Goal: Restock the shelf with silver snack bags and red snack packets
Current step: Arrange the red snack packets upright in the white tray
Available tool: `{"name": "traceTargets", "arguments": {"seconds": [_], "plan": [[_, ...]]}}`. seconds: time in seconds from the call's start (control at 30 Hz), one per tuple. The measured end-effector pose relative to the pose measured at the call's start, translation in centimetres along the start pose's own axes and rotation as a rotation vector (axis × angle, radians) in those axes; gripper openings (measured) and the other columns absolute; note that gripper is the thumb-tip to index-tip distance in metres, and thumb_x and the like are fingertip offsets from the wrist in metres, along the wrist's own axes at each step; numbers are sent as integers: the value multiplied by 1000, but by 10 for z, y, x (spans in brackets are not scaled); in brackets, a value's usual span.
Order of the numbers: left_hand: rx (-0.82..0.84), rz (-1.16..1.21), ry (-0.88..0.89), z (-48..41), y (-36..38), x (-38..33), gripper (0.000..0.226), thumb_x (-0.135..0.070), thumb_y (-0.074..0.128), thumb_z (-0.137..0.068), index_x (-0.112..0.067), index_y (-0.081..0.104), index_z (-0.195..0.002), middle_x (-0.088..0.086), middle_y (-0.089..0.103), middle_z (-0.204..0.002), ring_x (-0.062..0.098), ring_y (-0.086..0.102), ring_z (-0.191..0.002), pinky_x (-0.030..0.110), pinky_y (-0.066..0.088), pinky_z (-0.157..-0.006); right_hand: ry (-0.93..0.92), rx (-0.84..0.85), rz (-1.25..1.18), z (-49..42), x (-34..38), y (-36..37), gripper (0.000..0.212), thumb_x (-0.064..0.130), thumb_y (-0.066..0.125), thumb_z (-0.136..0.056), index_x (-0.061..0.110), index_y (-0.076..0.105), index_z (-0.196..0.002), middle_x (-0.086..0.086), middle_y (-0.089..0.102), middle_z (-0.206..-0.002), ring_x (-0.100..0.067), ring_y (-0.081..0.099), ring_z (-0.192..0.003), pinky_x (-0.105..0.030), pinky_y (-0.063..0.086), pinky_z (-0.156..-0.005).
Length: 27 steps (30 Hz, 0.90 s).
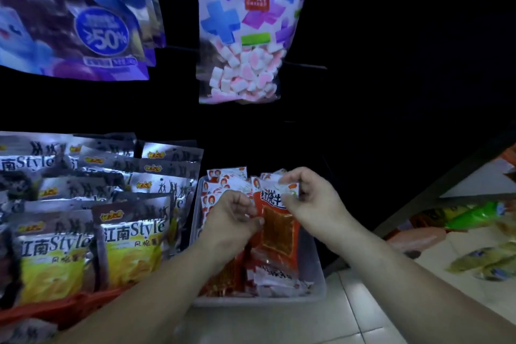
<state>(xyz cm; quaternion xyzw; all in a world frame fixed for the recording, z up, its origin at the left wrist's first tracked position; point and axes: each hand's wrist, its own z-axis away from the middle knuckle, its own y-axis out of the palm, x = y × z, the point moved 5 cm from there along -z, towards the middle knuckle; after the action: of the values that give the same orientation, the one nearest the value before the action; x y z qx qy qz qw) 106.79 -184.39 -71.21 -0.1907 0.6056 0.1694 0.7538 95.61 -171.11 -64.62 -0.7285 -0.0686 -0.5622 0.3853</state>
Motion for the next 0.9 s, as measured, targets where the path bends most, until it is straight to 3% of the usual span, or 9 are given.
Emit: {"name": "traceTargets", "arguments": {"seconds": [0.1,0.2,0.3,0.37,0.47,0.6,0.67,0.77,0.9], "plan": [[150,-65,-88,-27,7,32,58,-6,70,-94,-35,39,-133,-4,64,-119,12,64,-104,37,55,-92,-15,46,152,-16,-41,4,27,3,66,-94,27,60,-84,3,62,-76,-4,54,-67,-18,42,-64],[166,-47,-129,-43,14,62,60,7,64,-93,-19,47,-144,2,59,-120,11,63,-93,22,56,-80,111,100,147,-19,-98,12,33,-10,58,-89,20,57,-76,18,58,-64,1,51,-61,-18,39,-62],[184,-196,-144,-44,19,84,48,6,62,-92,-21,61,-131,1,62,-123,5,65,-89,11,53,-72,245,212,203,-9,-144,22,39,-15,53,-87,21,55,-74,16,60,-69,-5,60,-73,-25,44,-72],[198,-286,-118,-44,21,90,45,6,57,-90,-29,69,-115,-5,69,-115,-3,67,-88,11,53,-71,377,320,234,0,-155,25,33,-13,53,-80,19,58,-78,1,67,-83,-24,66,-90,-26,48,-73],[147,-349,-78,-47,26,90,38,10,53,-89,-14,75,-109,-7,70,-97,-4,65,-85,0,44,-73,557,456,216,3,-145,23,40,8,57,-61,22,70,-96,-7,71,-106,-23,66,-103,-31,52,-77],[92,-298,-33,-56,29,84,32,9,56,-93,-6,72,-116,3,67,-109,16,63,-102,2,43,-79,535,249,242,-33,-128,11,20,10,65,-88,26,70,-97,-6,69,-113,-24,65,-101,-29,52,-69],[86,-287,-51,-59,26,84,30,1,58,-94,-19,72,-112,-3,68,-111,14,67,-97,11,49,-76,432,144,399,-53,-134,9,22,7,64,-94,27,65,-103,-8,67,-122,-23,64,-96,-30,55,-70],[54,-283,-49,-59,23,88,28,0,59,-94,-21,72,-108,-7,68,-106,13,68,-93,7,48,-70,357,111,713,-63,-147,22,39,26,71,-94,31,59,-131,-3,63,-133,-23,65,-110,-37,57,-88],[-16,-176,-60,-56,19,97,31,9,59,-93,-19,71,-91,-5,68,-87,9,60,-69,4,42,-60,283,34,894,-57,-154,33,46,30,70,-94,35,52,-136,2,66,-127,-22,66,-110,-31,54,-78]]}}
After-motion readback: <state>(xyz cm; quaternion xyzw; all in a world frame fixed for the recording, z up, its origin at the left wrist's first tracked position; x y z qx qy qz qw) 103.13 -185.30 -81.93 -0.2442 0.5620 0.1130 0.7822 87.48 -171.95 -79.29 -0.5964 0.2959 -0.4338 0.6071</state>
